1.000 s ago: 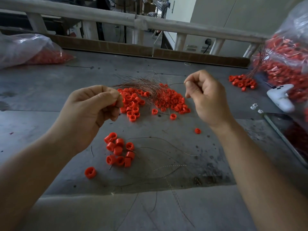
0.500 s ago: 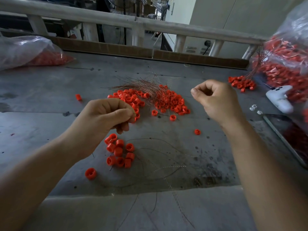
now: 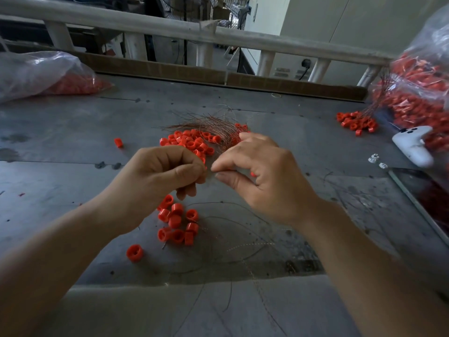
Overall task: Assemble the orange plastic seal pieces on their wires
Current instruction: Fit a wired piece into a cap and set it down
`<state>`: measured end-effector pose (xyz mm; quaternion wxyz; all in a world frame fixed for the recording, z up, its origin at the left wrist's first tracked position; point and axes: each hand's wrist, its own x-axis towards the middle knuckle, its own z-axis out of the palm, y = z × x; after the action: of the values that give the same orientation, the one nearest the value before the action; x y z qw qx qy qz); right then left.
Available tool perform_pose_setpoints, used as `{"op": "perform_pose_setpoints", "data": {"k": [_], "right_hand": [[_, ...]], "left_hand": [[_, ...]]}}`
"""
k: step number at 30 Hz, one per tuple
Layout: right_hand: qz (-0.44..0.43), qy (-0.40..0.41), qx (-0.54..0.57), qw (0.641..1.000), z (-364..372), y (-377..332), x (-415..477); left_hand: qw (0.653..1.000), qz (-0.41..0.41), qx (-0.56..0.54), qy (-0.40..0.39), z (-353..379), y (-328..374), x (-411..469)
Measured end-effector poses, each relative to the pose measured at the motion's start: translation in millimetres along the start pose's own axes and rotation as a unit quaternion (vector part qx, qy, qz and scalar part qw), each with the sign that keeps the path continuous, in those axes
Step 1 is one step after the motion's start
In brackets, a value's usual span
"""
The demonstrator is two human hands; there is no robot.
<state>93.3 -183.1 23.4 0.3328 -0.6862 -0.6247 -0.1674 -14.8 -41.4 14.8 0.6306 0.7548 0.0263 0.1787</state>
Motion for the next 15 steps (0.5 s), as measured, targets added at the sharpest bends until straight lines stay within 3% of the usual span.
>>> {"op": "perform_pose_setpoints", "data": {"k": [6, 11, 15], "right_hand": [[0.015, 0.014, 0.001, 1.0, -1, 4, -1], [-0.008, 0.167, -0.024, 0.986, -19, 4, 2], [-0.007, 0.188, -0.025, 0.982, -26, 2, 1]], "left_hand": [[1.0, 0.008, -0.01, -0.007, -1, -4, 1], [0.999, 0.017, -0.036, 0.037, -3, -7, 1], [0.998, 0.024, -0.011, 0.05, -1, -5, 1]]}}
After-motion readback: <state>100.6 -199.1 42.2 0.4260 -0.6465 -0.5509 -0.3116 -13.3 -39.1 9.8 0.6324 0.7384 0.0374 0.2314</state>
